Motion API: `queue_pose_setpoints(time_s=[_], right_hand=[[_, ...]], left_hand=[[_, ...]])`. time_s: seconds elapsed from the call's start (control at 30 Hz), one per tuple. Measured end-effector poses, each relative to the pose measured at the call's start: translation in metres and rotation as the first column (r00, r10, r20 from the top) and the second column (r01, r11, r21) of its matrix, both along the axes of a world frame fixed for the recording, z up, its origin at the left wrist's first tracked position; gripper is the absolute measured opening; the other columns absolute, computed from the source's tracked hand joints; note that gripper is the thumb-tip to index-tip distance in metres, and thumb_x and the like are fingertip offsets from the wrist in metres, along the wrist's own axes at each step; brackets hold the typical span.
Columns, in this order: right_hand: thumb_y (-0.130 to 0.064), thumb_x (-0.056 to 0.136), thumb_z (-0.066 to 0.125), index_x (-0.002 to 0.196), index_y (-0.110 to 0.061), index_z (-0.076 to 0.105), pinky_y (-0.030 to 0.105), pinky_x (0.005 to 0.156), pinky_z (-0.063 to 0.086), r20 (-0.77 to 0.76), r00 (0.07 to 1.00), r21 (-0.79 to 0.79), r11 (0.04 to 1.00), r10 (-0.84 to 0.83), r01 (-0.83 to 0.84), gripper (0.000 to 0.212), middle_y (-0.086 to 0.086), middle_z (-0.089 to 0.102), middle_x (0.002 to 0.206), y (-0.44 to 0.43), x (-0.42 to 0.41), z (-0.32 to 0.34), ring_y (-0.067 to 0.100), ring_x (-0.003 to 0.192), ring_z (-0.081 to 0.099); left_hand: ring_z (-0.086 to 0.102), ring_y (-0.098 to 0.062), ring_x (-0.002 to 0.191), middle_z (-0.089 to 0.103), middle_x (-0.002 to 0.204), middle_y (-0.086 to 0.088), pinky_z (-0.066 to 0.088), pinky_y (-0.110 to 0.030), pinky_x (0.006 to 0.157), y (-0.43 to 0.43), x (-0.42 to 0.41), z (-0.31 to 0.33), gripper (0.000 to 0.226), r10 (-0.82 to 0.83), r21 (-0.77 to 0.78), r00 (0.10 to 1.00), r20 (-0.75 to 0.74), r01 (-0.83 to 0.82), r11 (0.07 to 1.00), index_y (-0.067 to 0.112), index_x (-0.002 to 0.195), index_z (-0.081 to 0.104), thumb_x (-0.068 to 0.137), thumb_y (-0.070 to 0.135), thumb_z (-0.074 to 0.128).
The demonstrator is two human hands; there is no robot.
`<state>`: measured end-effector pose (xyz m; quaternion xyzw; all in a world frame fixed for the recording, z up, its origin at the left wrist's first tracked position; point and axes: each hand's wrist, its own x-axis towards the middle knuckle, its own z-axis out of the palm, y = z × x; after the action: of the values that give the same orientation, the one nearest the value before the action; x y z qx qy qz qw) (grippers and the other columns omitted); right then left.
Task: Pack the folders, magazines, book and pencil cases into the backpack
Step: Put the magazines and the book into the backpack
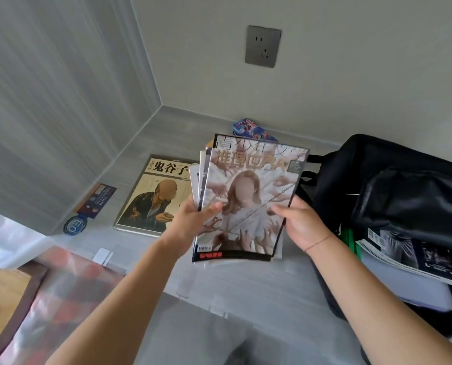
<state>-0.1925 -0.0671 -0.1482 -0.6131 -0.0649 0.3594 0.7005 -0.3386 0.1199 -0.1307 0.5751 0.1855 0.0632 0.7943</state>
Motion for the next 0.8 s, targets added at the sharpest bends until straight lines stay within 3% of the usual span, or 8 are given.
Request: queue_pose_setpoints(time_s=[0.13, 0.23, 0.33, 0.5, 0.6, 0.67, 0.73, 0.8], right_hand=[[0.016, 0.086, 0.049, 0.095, 0.002, 0.058, 0.029, 0.086, 0.052, 0.117, 0.993, 0.042, 0.999, 0.000, -0.005, 0.019, 0.006, 0.069, 0.092, 0.003, 0.007, 0.018, 0.017, 0.093, 0.065], [0.016, 0.085, 0.049, 0.109, 0.008, 0.055, 0.036, 0.090, 0.048, 0.101, 0.995, 0.035, 0.999, 0.004, -0.007, 0.026, 0.010, 0.066, 0.104, -0.002, 0.004, 0.009, 0.021, 0.101, 0.062], [0.015, 0.083, 0.052, 0.112, -0.007, 0.059, 0.034, 0.084, 0.054, 0.094, 0.993, 0.070, 0.995, 0.068, -0.075, 0.037, 0.004, 0.071, 0.104, -0.009, 0.001, -0.001, 0.019, 0.097, 0.067], [0.005, 0.084, 0.060, 0.118, -0.006, 0.059, 0.036, 0.101, 0.047, 0.088, 0.982, -0.064, 0.984, 0.169, -0.164, 0.036, 0.010, 0.066, 0.119, -0.014, -0.005, -0.022, 0.022, 0.111, 0.062], [-0.002, 0.086, 0.062, 0.098, -0.017, 0.064, 0.028, 0.096, 0.048, 0.112, 0.983, -0.177, 0.976, 0.144, -0.122, 0.019, 0.001, 0.068, 0.106, -0.013, -0.012, -0.029, 0.020, 0.109, 0.059], [-0.010, 0.088, 0.062, 0.100, -0.018, 0.065, 0.022, 0.090, 0.050, 0.169, 0.976, -0.227, 0.969, 0.136, -0.096, 0.014, 0.004, 0.069, 0.106, -0.016, -0.011, -0.024, 0.020, 0.109, 0.061], [-0.020, 0.089, 0.061, 0.097, -0.020, 0.069, 0.029, 0.094, 0.049, 0.263, 0.953, -0.258, 0.963, 0.149, -0.080, 0.011, 0.010, 0.069, 0.107, -0.026, -0.005, -0.010, 0.012, 0.103, 0.065], [-0.032, 0.087, 0.062, 0.089, -0.035, 0.067, 0.017, 0.091, 0.049, 0.342, 0.925, -0.270, 0.960, 0.163, -0.069, 0.007, -0.012, 0.067, 0.102, -0.039, 0.002, 0.009, -0.013, 0.094, 0.061]], left_hand=[[0.068, -0.028, 0.102, 0.072, 0.108, -0.013, 0.059, -0.032, 0.072, 0.008, 0.008, 0.015, 0.027, 0.031, 0.067, 0.999, 0.025, -0.032, 0.997, 0.017, 0.113, 0.061, 0.088, 0.009, 0.062], [0.067, -0.032, 0.103, 0.072, 0.106, -0.015, 0.059, -0.042, 0.081, 0.003, 0.007, 0.004, 0.023, 0.046, 0.068, 0.998, -0.032, -0.044, 0.997, 0.025, 0.100, 0.069, 0.083, 0.009, 0.067], [0.068, -0.032, 0.102, 0.072, 0.107, -0.014, 0.056, -0.046, 0.087, -0.003, 0.009, -0.009, 0.027, 0.072, 0.095, 0.997, -0.029, -0.069, 0.993, 0.026, 0.092, 0.073, 0.077, 0.004, 0.073], [0.069, -0.030, 0.098, 0.073, 0.102, -0.012, 0.055, -0.045, 0.089, -0.013, 0.005, -0.044, 0.031, 0.159, 0.127, 0.964, -0.211, -0.134, 0.983, 0.015, 0.098, 0.070, 0.070, 0.006, 0.080], [0.070, -0.023, 0.087, 0.073, 0.093, -0.007, 0.058, -0.033, 0.077, -0.018, 0.010, -0.051, 0.032, 0.236, 0.160, 0.936, -0.263, -0.199, 0.967, 0.012, 0.101, 0.066, 0.072, 0.007, 0.079], [0.068, -0.017, 0.079, 0.072, 0.085, -0.003, 0.057, -0.023, 0.064, -0.017, 0.017, -0.044, 0.022, 0.216, 0.195, 0.942, -0.258, -0.169, 0.966, 0.015, 0.095, 0.068, 0.075, 0.012, 0.077], [0.068, -0.020, 0.082, 0.072, 0.092, -0.008, 0.057, -0.025, 0.061, -0.017, 0.024, -0.034, 0.015, 0.159, 0.163, 0.947, -0.278, -0.116, 0.980, 0.016, 0.091, 0.072, 0.079, 0.023, 0.075], [0.069, -0.023, 0.084, 0.073, 0.098, -0.010, 0.057, -0.030, 0.060, -0.024, 0.033, -0.024, 0.019, 0.097, 0.104, 0.944, -0.315, -0.067, 0.992, 0.019, 0.093, 0.074, 0.080, 0.033, 0.073]])
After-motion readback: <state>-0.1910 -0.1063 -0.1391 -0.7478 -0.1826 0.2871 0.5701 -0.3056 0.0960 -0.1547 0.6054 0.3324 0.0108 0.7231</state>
